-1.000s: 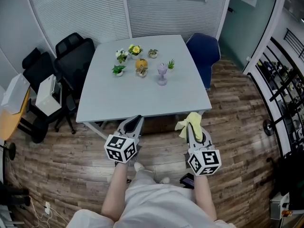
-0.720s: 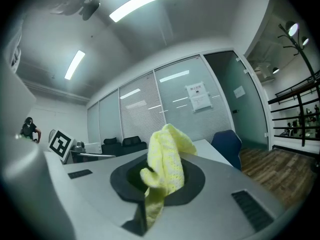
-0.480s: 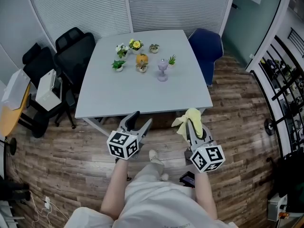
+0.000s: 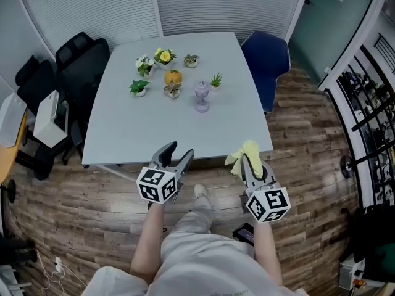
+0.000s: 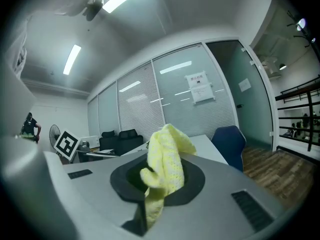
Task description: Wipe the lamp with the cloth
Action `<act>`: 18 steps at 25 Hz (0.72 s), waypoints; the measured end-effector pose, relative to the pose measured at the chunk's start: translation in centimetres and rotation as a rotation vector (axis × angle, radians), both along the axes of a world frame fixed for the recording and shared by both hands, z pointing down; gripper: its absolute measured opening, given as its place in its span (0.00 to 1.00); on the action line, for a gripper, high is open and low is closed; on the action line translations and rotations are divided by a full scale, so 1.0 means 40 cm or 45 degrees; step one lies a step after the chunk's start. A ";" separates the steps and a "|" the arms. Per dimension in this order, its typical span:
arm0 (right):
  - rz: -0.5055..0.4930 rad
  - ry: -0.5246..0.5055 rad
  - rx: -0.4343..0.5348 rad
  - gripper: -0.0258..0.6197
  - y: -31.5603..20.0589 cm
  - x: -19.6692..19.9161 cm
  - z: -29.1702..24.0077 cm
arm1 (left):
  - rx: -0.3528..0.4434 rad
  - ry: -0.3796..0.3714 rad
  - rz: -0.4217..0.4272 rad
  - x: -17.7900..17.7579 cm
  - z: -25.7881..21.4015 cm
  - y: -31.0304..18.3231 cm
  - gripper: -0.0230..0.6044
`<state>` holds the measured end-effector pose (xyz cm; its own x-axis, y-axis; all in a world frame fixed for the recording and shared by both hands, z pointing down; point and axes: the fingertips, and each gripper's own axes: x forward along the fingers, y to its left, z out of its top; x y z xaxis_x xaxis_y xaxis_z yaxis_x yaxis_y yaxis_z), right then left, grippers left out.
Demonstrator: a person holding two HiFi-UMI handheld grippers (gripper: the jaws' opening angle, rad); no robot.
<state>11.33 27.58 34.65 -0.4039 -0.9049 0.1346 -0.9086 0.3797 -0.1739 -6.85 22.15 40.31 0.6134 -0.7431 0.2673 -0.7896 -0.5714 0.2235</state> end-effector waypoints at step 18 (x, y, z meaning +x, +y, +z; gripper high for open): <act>-0.119 0.033 -0.153 0.09 -0.599 -0.001 0.071 | -0.223 -0.132 0.112 0.026 0.237 -0.524 0.43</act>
